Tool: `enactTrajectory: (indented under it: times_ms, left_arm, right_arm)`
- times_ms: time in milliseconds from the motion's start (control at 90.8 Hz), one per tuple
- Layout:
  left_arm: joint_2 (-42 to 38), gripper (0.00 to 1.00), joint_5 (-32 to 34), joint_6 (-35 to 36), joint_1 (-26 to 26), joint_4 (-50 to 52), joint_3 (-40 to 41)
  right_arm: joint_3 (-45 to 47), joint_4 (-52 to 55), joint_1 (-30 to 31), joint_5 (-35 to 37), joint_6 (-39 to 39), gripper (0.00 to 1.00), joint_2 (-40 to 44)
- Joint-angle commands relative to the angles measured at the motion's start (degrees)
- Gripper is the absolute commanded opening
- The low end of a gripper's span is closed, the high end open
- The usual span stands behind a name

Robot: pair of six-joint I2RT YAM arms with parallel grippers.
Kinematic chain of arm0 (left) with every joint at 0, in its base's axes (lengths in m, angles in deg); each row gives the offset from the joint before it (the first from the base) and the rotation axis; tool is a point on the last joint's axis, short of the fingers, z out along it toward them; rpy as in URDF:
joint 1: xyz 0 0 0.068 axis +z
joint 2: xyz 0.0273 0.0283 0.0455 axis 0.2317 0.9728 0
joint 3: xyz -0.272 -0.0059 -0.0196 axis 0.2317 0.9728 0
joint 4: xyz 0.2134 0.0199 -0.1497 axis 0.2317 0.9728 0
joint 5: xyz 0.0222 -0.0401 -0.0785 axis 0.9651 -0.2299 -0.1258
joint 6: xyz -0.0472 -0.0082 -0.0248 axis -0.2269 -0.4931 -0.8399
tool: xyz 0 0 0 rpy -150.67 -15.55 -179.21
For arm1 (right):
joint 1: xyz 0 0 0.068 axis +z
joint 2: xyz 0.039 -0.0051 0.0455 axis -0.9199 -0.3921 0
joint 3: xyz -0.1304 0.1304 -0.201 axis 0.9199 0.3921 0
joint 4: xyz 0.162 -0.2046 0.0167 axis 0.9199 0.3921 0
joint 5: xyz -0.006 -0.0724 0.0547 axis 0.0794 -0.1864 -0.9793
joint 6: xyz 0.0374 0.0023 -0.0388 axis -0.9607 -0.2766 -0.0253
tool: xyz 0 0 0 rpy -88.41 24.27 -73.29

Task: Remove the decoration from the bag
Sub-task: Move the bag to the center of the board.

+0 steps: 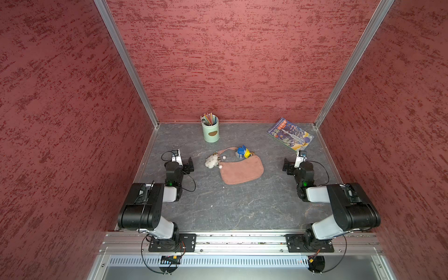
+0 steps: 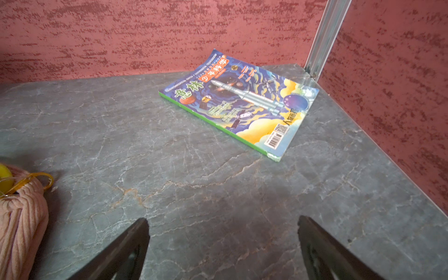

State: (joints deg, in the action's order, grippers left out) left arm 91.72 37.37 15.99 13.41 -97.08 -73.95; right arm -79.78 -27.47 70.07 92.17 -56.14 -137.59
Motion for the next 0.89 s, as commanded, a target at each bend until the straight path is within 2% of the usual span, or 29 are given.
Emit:
enactTrajectory:
  times_ms: [0,209,286,364,430,496,540,584,639,661,683,716,738,771,815,882]
  left_arm:
    - [0.35,1.00,0.68,-0.73,0.43,-3.15,-1.22]
    - [0.33,1.00,0.30,-0.75,0.60,-2.72,-1.23]
    - [-2.88,1.00,4.46,1.55,-2.13,-2.08,-0.60]
    - [-9.09,1.00,17.01,4.35,-8.05,3.81,-2.46]
    - [-13.90,1.00,27.94,4.29,-12.94,11.44,-5.45]
    - [-18.83,1.00,32.45,1.80,-17.14,22.52,-9.54]
    - [-21.94,1.00,33.45,-2.35,-18.53,33.17,-13.52]
    - [-24.28,1.00,31.41,-8.88,-18.54,43.85,-17.61]
    - [-26.29,1.00,24.83,-19.73,-16.57,58.46,-22.42]
    - [-26.90,1.00,20.62,-24.27,-14.98,62.61,-23.72]
    - [-27.50,1.00,14.03,-27.38,-12.61,65.52,-24.48]
    - [-28.25,1.00,1.40,-30.22,-8.59,66.72,-24.31]
    - [-28.74,1.00,-5.36,-31.48,-5.45,65.38,-23.62]
    - [-29.31,1.00,-9.71,-34.53,-3.04,64.28,-22.58]
    - [-30.38,0.95,-11.03,-37.20,-1.48,63.90,-21.81]
    - [-30.56,0.90,-8.50,-35.71,-3.80,66.60,-23.84]
  right_arm:
    - [-1.33,-3.78,-0.58,1.74,1.03,0.98,-0.27]
    - [-1.18,-3.98,-0.53,1.58,1.05,0.99,-0.19]
    - [-3.21,1.60,0.19,0.95,2.58,0.98,3.75]
    - [-7.90,15.23,2.92,6.89,3.10,0.98,13.04]
    - [-13.36,28.17,3.66,11.02,-4.40,0.98,18.07]
    - [-22.56,46.95,3.92,13.31,-13.93,0.98,20.46]
    - [-29.30,60.99,3.95,10.58,-19.85,0.98,20.12]
    - [-34.46,68.39,3.92,4.73,-21.82,0.98,19.23]
    - [-38.47,75.54,3.38,-2.26,-27.17,0.98,17.32]
    - [-39.02,76.12,2.72,-9.84,-27.51,0.98,16.68]
    - [-38.88,75.14,2.33,-16.87,-27.40,0.93,16.22]
    - [-38.64,73.70,2.48,-21.86,-28.26,0.83,15.45]
    - [-38.80,74.08,3.06,-23.06,-29.57,0.77,14.63]
    - [-39.48,76.35,3.90,-22.54,-31.07,0.73,13.30]
    - [-40.27,79.77,5.85,-20.24,-31.80,0.70,11.25]
    - [-40.59,84.25,8.79,-17.75,-30.92,0.68,8.21]
